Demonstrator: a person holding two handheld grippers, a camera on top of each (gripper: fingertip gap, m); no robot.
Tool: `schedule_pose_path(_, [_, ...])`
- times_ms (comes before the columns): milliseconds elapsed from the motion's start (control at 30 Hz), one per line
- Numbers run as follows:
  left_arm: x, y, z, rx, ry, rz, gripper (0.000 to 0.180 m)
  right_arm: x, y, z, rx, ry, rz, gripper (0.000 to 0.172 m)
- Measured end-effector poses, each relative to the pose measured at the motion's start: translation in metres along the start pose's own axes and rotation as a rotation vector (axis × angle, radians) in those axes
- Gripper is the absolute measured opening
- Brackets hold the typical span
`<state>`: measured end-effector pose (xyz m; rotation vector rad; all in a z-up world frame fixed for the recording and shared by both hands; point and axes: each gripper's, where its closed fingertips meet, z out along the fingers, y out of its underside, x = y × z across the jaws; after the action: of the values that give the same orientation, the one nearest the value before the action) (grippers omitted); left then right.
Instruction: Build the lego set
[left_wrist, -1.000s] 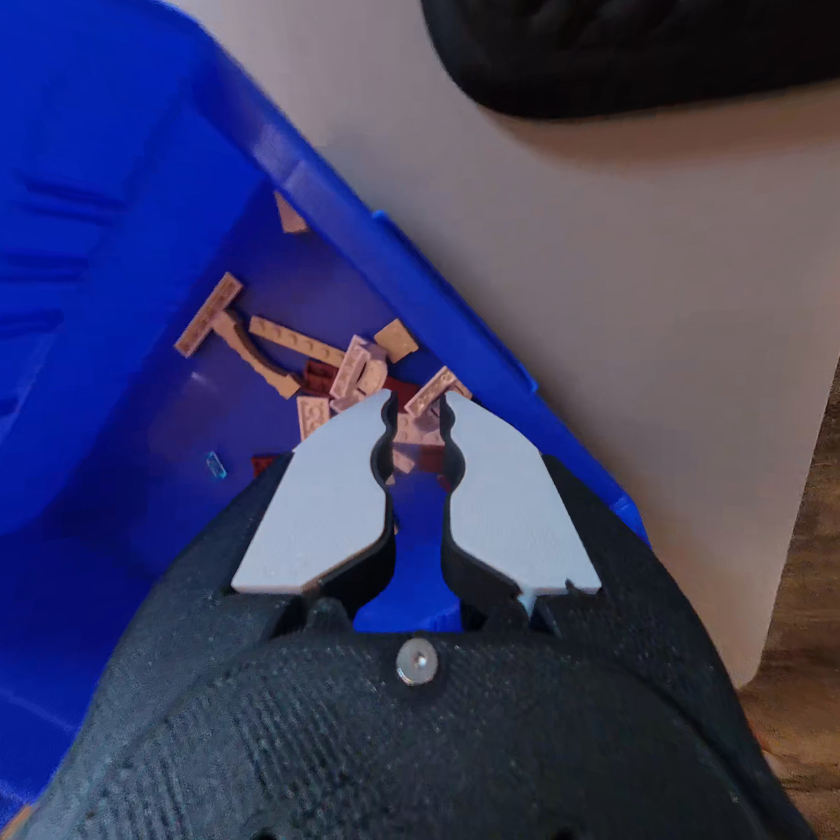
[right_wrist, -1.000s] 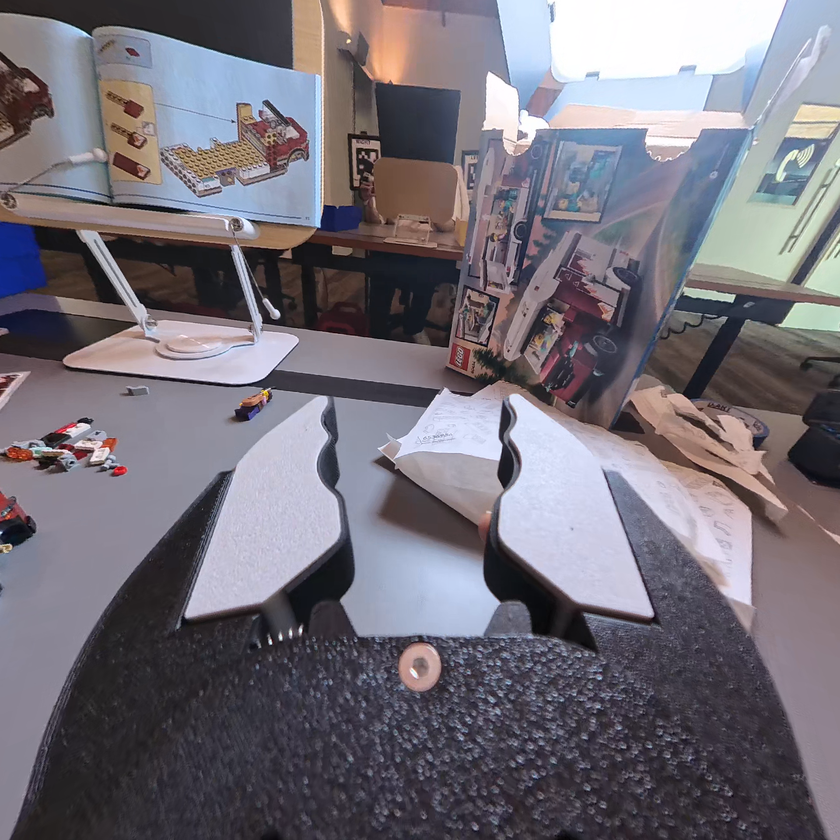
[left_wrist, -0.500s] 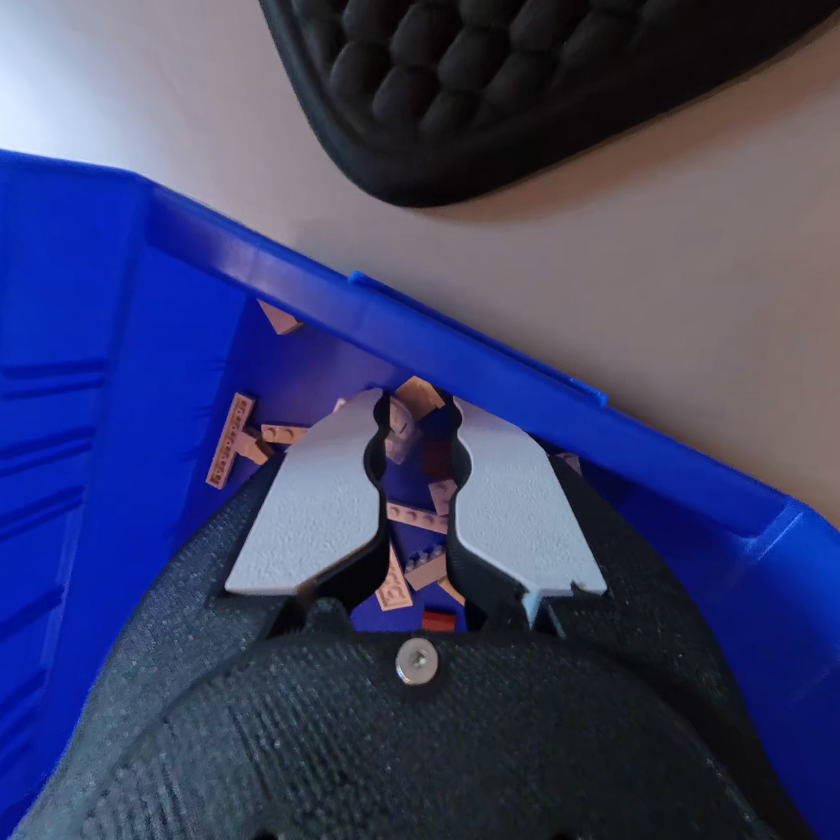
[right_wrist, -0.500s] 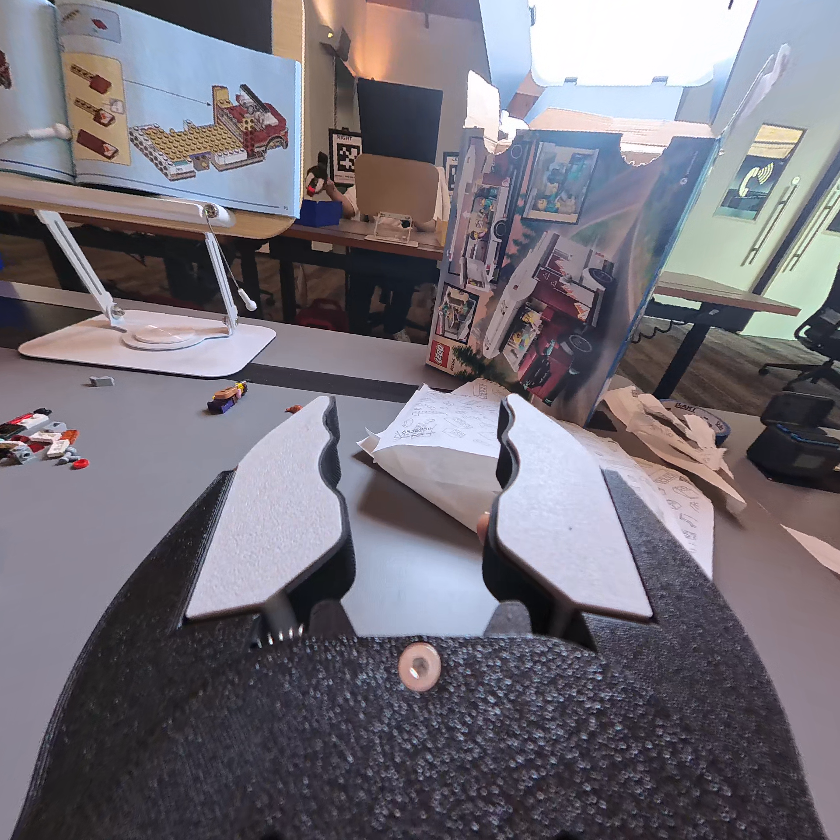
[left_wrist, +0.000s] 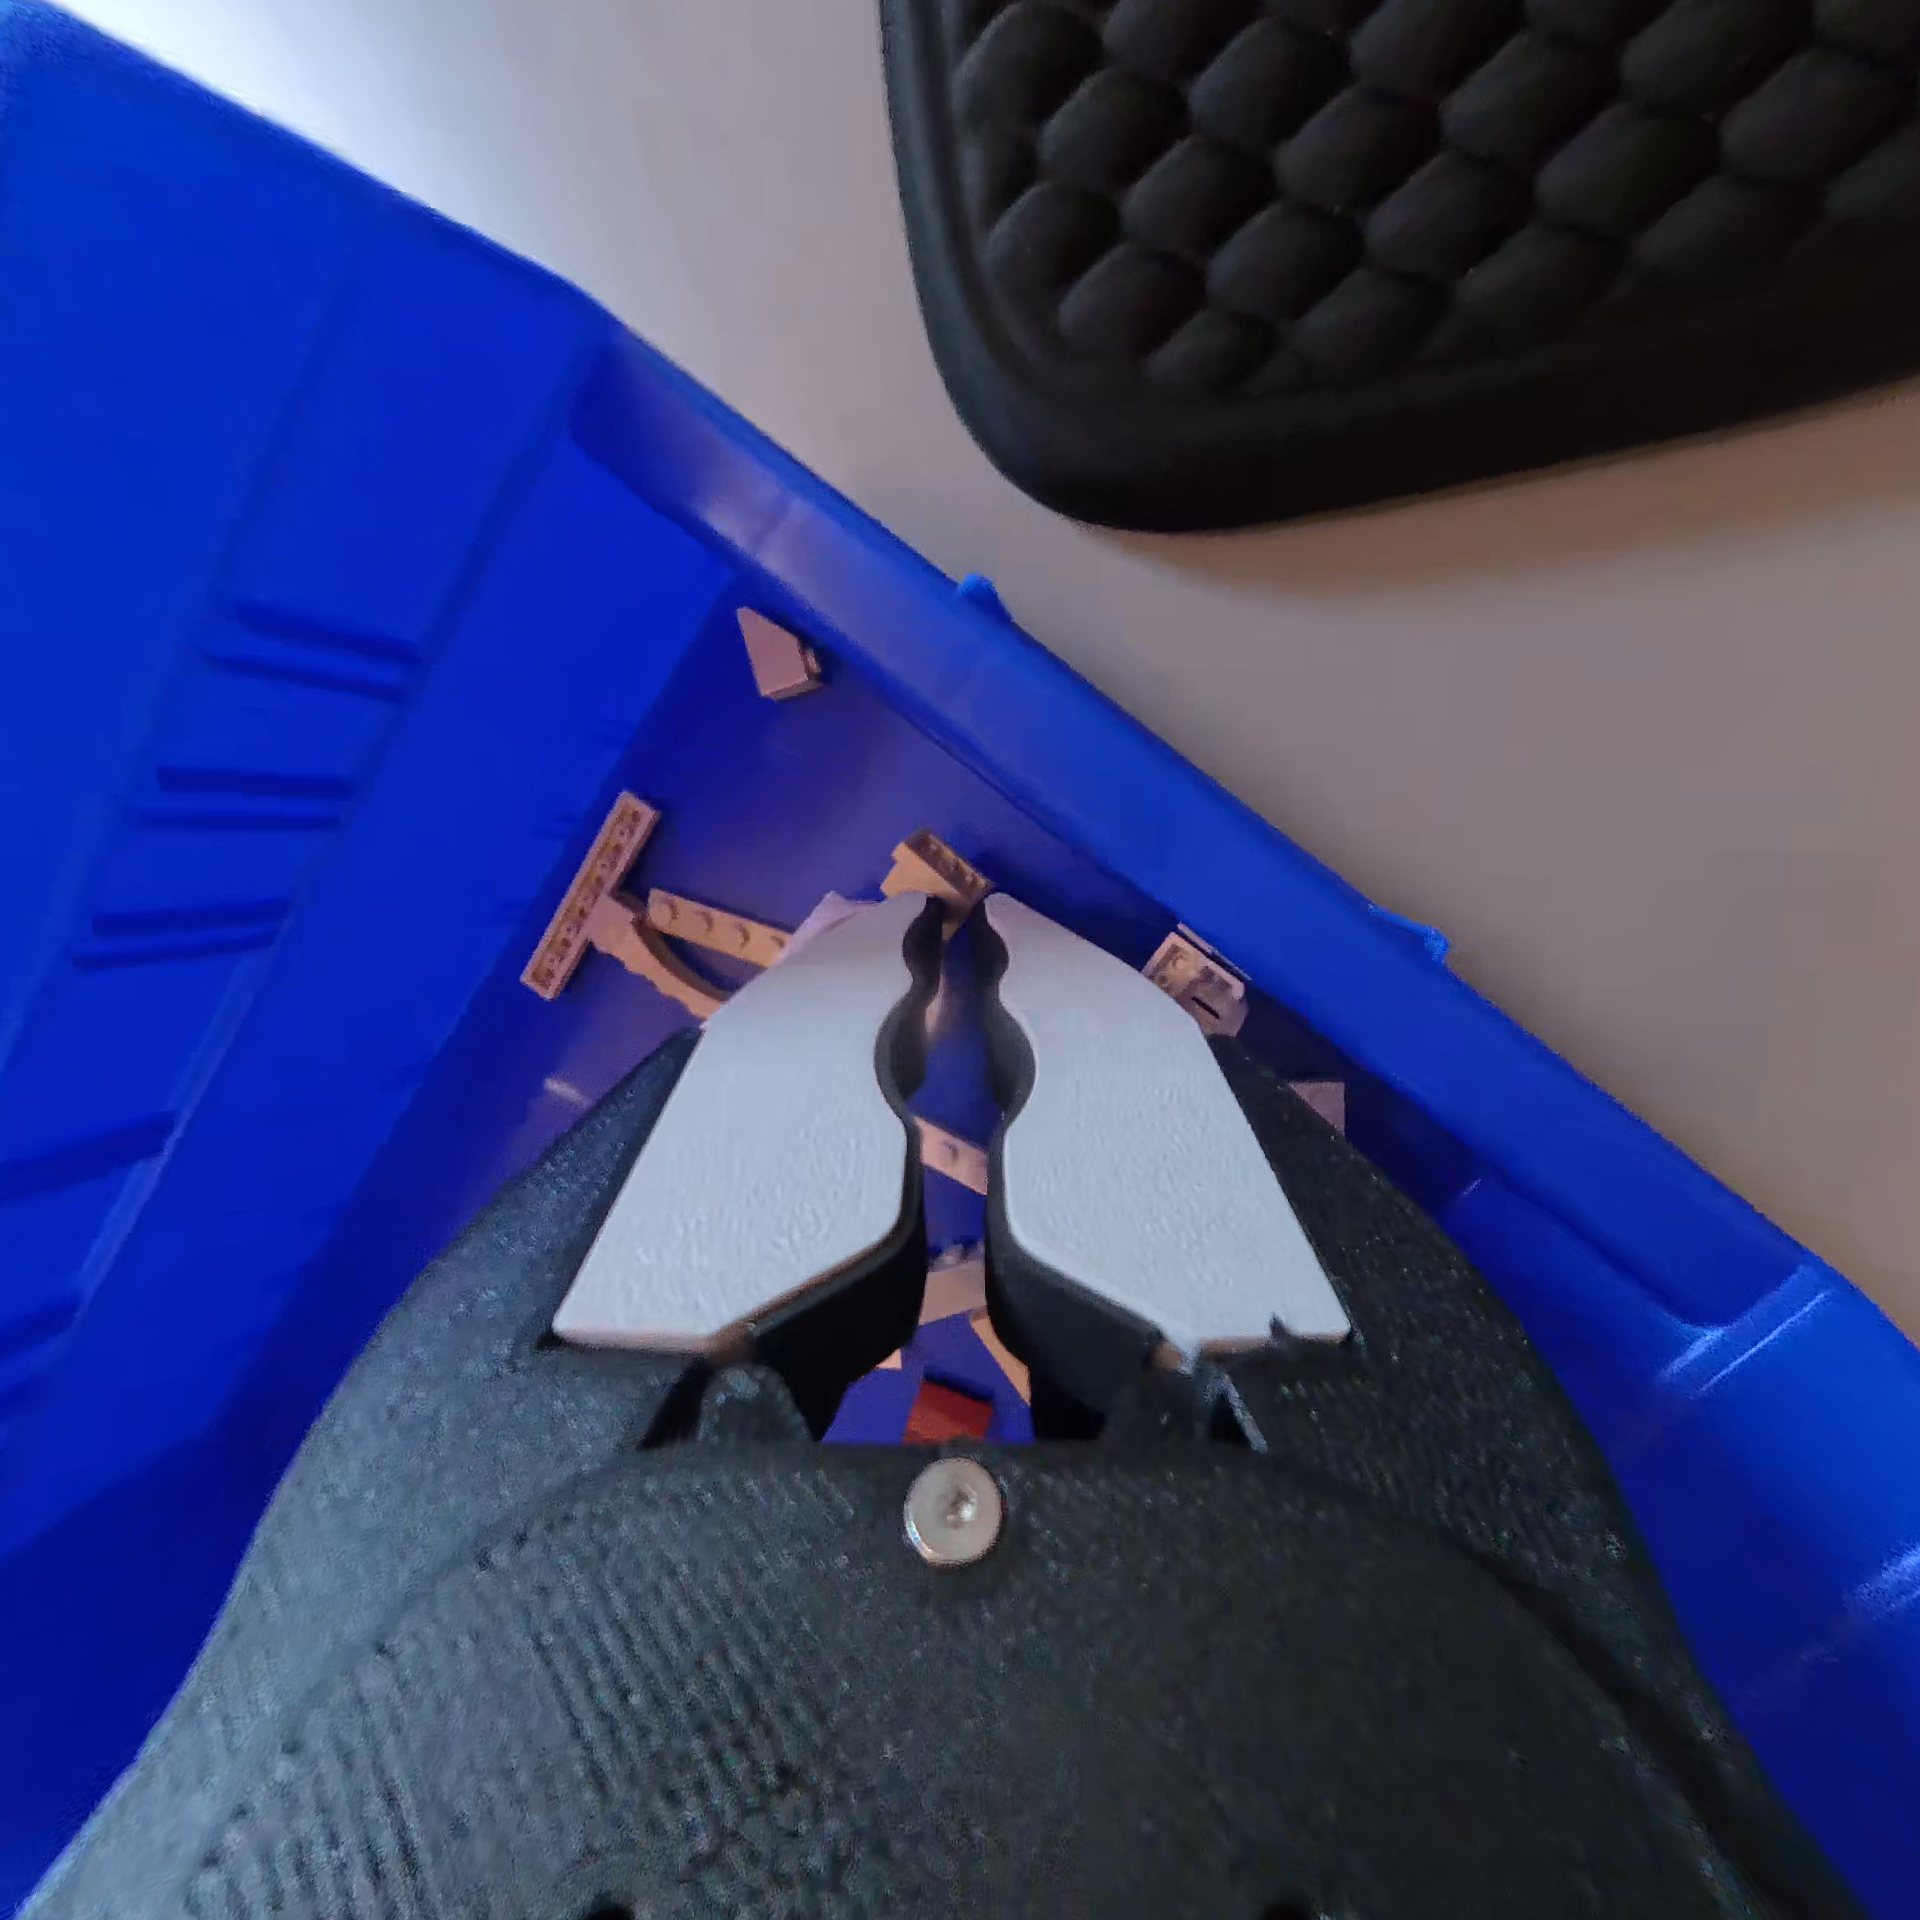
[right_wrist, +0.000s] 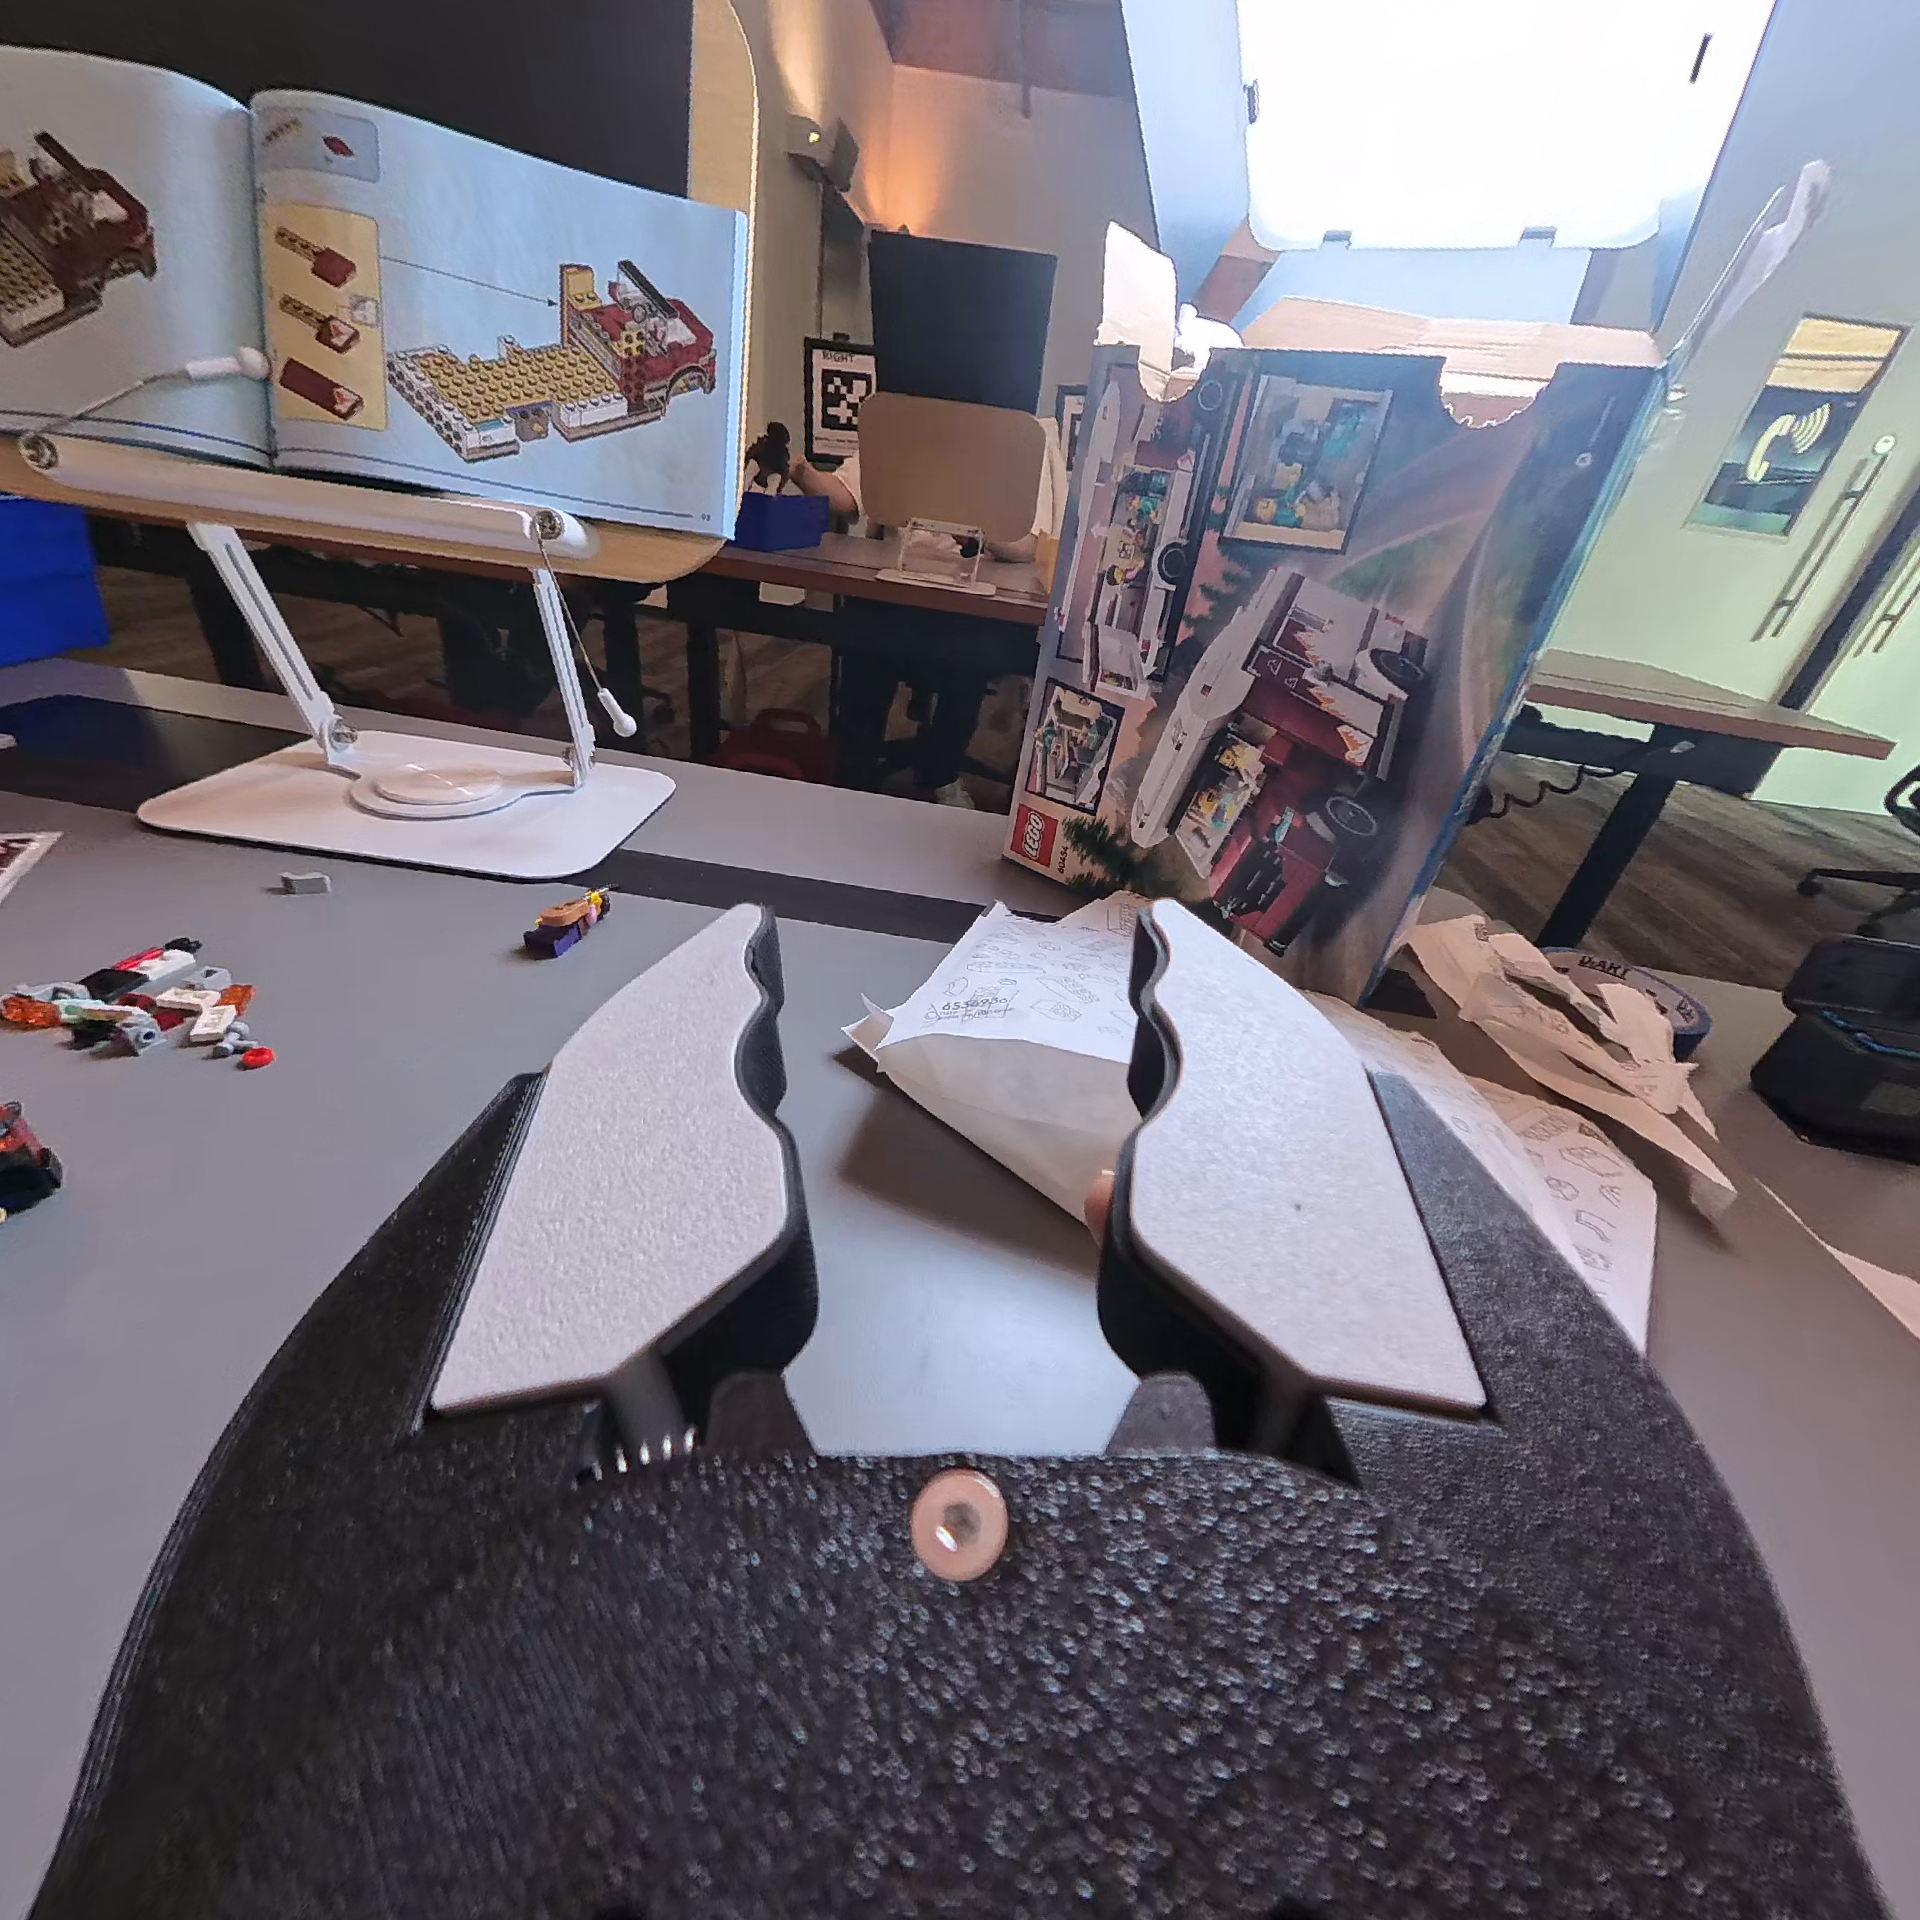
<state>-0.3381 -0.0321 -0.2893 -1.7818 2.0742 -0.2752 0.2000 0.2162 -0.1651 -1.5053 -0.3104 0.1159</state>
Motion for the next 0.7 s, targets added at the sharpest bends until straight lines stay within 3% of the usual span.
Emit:
schedule_pose_path(267, [-0.019, -0.016, -0.037, 0.080, -0.168, -0.181, 0.006, -0.005, -0.004, -0.001, 0.007, -0.039, 0.002, 0.064])
schedule_pose_path(433, [-0.042, -0.074, -0.066, 0.235, -0.329, -0.334, 0.005, -0.018, -0.007, -0.001, 0.003, -0.114, 0.014, 0.064])
schedule_pose_path(533, [-0.051, -0.117, -0.051, 0.279, -0.372, -0.418, 0.006, -0.034, -0.008, -0.001, -0.008, -0.189, 0.027, 0.065])
schedule_pose_path(700, [-0.063, -0.180, 0.022, 0.306, -0.302, -0.575, 0.005, -0.068, -0.012, -0.011, -0.027, -0.328, 0.009, 0.064])
